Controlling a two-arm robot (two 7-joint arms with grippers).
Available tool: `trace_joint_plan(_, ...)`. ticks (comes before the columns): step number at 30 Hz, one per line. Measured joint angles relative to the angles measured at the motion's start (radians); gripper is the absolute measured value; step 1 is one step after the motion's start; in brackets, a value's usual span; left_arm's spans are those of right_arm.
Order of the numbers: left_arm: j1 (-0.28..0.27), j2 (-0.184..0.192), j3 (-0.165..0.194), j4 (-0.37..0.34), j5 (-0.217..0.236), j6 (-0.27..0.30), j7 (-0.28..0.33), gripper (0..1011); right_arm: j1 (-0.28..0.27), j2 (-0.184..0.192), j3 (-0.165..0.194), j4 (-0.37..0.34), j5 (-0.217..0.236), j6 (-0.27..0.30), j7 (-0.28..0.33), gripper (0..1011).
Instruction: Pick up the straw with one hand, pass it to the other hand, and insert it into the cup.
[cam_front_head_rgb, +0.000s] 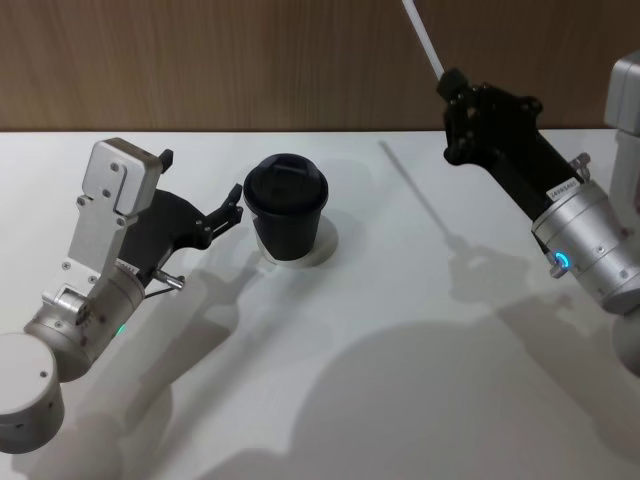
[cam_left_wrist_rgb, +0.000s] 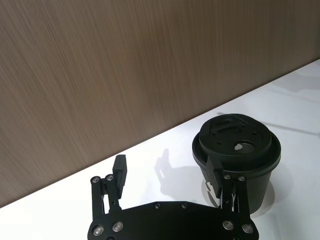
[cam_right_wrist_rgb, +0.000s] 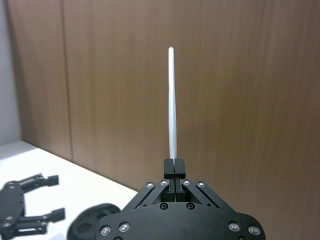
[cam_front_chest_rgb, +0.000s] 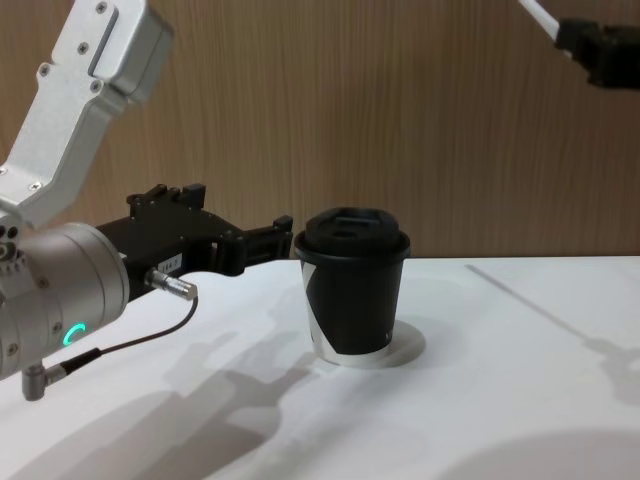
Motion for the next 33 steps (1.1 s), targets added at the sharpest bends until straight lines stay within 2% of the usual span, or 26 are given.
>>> trace_joint_plan(9,0.000,0.000,0.000,0.000,0.000,0.000,0.000,1001,0.064,0.017,-0.007,0.063,0.087,-0.052,0.131,7)
trace_joint_plan(19,0.000,0.000,0.000,0.000,0.000,0.000,0.000,1001,0.157,0.034,-0.033,0.158,0.192,-0.095,0.305,8)
trace_joint_plan(25,0.000,0.000,0.000,0.000,0.000,0.000,0.000,1001,0.215,0.032,-0.053,0.223,0.252,-0.107,0.407,7)
trace_joint_plan(26,0.000,0.000,0.000,0.000,0.000,0.000,0.000,1001,0.215,0.032,-0.053,0.223,0.252,-0.107,0.407,7)
trace_joint_plan(31,0.000,0.000,0.000,0.000,0.000,0.000,0.000,1002,0.273,0.020,-0.077,0.295,0.309,-0.111,0.505,8)
trace_joint_plan(33,0.000,0.000,0.000,0.000,0.000,0.000,0.000,1001,0.287,0.015,-0.083,0.313,0.320,-0.111,0.523,7)
